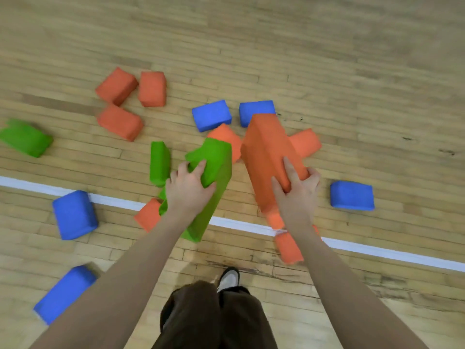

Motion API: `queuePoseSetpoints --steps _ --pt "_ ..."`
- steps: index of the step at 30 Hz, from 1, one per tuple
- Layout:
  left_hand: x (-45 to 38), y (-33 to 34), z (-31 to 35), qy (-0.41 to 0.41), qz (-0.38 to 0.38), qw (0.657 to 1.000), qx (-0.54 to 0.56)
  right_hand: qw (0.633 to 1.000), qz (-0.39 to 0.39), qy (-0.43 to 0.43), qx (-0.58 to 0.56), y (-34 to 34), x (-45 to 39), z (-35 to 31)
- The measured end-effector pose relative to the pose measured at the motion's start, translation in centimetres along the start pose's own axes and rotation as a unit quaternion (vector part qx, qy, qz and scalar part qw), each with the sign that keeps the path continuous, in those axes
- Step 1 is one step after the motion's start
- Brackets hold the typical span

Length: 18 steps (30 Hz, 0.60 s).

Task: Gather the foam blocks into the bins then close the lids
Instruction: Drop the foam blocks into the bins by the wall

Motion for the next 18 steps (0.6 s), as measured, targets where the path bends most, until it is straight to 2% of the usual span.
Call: queuePoseSetpoints --steps 4,8,12,18 --pt "-2.4 -3.5 2.9 -0.004 0.015 1.0 -0.009 0.999 0.029 -0.019 -0.021 -3.6 -5.5 -2.9" --pt "-7.0 -4.4 4.7 -0.023 0.016 1.0 0.002 0.999 0.036 -0.023 -0.026 -4.3 -12.4 -3.9" --pt "-14.4 -5.4 8.0 -0.023 0.011 1.0 -0.009 0.999 0.033 -0.025 -0.011 -4.0 -20.7 -4.7" --pt "-28.6 -9.7 17.7 0.022 0.014 1.0 -0.003 0.998 0.036 0.045 0.013 -5.2 -33.2 -3.6"
Point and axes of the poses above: each hand's wrist, its own x-axis away from the middle knuckle, its own y-axis out of the palm, z = x × y, the point moved 2 cm from there along -x, towards the middle knuckle, and after that the axes turned 3 degrees about -y, right-handed, at the moved point
